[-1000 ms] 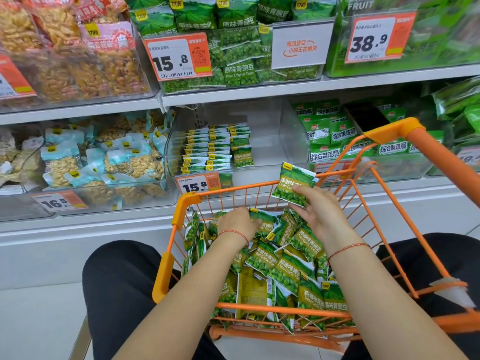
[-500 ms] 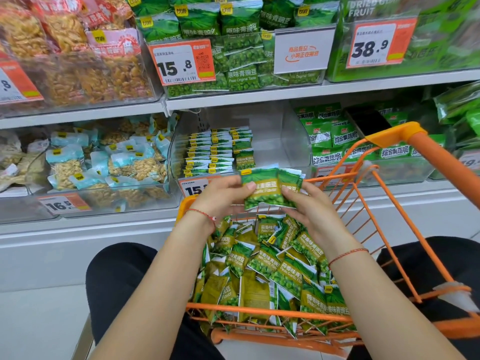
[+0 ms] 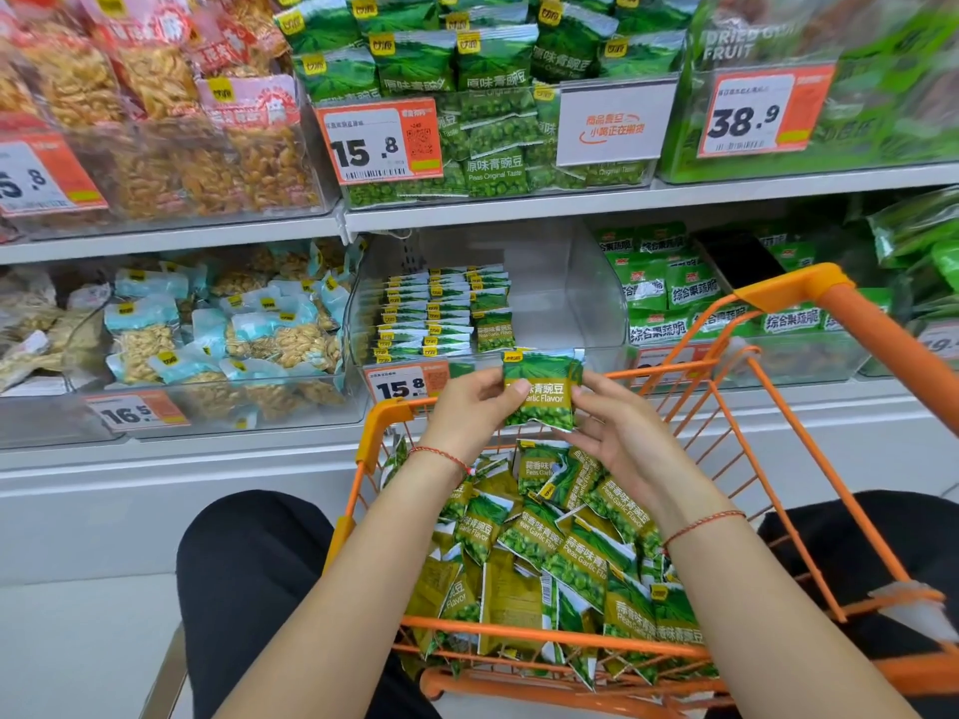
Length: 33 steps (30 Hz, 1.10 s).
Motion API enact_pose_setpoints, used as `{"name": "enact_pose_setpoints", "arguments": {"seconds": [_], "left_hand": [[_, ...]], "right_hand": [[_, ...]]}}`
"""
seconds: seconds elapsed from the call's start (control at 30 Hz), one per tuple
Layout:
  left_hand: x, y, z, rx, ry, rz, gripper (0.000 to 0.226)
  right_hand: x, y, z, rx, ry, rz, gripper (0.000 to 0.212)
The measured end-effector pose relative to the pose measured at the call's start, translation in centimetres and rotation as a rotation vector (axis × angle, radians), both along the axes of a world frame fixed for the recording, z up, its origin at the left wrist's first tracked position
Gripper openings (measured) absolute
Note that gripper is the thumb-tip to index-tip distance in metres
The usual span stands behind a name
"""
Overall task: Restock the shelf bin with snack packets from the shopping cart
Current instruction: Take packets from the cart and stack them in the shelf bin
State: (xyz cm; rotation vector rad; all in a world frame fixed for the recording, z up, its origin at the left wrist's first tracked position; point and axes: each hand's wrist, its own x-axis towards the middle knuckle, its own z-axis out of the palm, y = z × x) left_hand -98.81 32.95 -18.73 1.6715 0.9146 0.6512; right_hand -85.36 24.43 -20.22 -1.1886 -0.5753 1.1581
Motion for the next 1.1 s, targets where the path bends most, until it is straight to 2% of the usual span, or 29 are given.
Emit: {"name": "enact_pose_setpoints", "arguments": {"seconds": [0.07,0.2,0.27,0.33,0.37,0.47,0.5,0.63,0.7,0.8,0.9,0.93,1.03,1.1], "left_hand": [[-0.1,0.1,-0.2,-0.024,0.01,0.0,0.008],[-0.3,0.1,-0.2,0.01,0.068,0.009,0.042],[-0.4,0.2,-0.3,0.002,0.089,-0.007,0.05],[-0.5,0.3,-0.5,-0.028,0.096,-0.033,0.053],[-0.5,0.4,-0.6,-0.033,0.102,-0.043,0.052],[-0.6,1.1,-1.0,-0.027,0.072,-0.058,0.034],[-0.7,1.6,-1.0,-0.028,0.051,-0.056,0.027],[-0.6,4.4,0.1,-0.007,0.02,-0.032,0.028],[-0.3,6.1,0.7,0.001,0.027,-0.029,0.034],[-0.2,8.8,1.5,0.08,0.058,0.026,0.033],[-0.6,12.4,0.6,0.401,0.327,0.051,0.039],[-0.7,13.5,0.0,0.503,0.45,0.038,0.043],[-0.8,16.1,-1.8,0.632,0.696,0.001,0.051],[-0.8,16.8,-2.8,0.606,0.764,0.013,0.053]], "right_hand": [[0.0,0.0,-0.1,-0.021,-0.015,-0.023,0.021],[-0.6,-0.1,-0.1,-0.022,-0.167,0.018,0.057],[-0.7,0.1,-0.3,-0.032,-0.212,-0.005,0.08],[-0.8,0.3,-0.5,-0.058,-0.262,-0.036,0.085],[-0.9,0.4,-0.6,-0.059,-0.296,-0.036,0.083],[-1.2,1.2,-0.2,-0.032,-0.387,0.018,0.044],[-1.1,1.7,0.2,-0.016,-0.41,0.041,0.038],[0.4,5.2,2.5,-0.048,-0.533,0.146,0.041],[1.4,7.4,3.6,-0.068,-0.594,0.182,0.034],[3.3,10.9,4.9,-0.136,-0.657,0.146,0.038],[6.1,14.2,4.6,-0.212,-0.625,0.064,0.066],[6.8,15.0,4.3,-0.259,-0.596,0.053,0.067],[8.1,17.3,2.2,-0.389,-0.467,0.092,0.02],[8.4,18.6,0.7,-0.48,-0.4,0.16,0.015]]}}
